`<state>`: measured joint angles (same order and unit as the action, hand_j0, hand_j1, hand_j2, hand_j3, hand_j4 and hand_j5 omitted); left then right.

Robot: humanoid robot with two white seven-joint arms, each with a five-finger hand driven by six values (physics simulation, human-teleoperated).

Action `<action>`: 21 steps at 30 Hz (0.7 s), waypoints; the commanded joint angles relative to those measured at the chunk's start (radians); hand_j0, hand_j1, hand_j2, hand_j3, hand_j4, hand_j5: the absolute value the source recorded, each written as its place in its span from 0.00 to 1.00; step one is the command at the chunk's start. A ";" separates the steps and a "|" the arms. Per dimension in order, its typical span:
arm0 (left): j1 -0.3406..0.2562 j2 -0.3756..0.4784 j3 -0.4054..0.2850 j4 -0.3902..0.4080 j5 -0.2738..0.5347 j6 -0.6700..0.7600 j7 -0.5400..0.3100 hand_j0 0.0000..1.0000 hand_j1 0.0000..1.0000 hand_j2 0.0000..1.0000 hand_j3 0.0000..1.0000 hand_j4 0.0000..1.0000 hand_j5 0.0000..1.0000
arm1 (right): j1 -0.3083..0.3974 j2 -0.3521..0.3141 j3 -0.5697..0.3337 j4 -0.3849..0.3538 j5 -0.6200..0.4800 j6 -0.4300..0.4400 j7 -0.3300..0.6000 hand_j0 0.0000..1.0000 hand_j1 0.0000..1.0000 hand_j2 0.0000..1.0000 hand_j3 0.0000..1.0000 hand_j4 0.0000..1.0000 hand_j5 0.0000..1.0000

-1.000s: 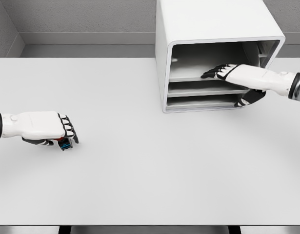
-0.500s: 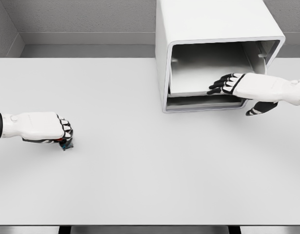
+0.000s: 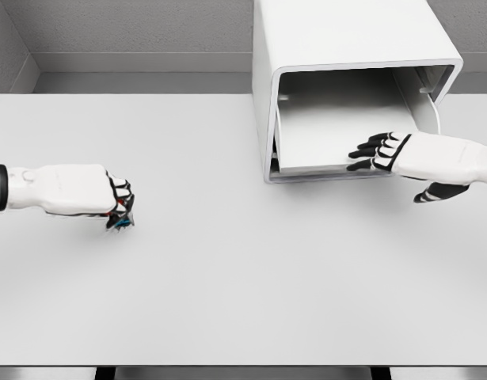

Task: Slide open multi-storey tabletop storage cabinets and put open load switch and slide close multi-storey tabletop storage cabinets

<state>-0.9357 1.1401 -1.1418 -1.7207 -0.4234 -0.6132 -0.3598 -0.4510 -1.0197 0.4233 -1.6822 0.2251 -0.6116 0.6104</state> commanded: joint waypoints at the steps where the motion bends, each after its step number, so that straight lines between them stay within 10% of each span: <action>1: -0.003 -0.002 0.004 -0.036 0.021 0.002 0.002 0.30 0.30 0.30 0.30 0.30 0.30 | 0.002 -0.007 -0.029 -0.011 -0.007 0.001 0.001 1.00 1.00 1.00 1.00 1.00 1.00; 21: -0.212 -0.240 0.059 -0.040 0.109 0.002 0.001 0.30 0.30 0.30 0.30 0.30 0.30 | 0.114 -0.077 -0.113 -0.056 -0.006 0.001 0.001 1.00 1.00 1.00 1.00 1.00 1.00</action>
<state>-1.1597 0.9368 -1.0890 -1.7614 -0.3319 -0.6130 -0.3601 -0.3359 -1.0918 0.3117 -1.7348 0.2230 -0.6128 0.6110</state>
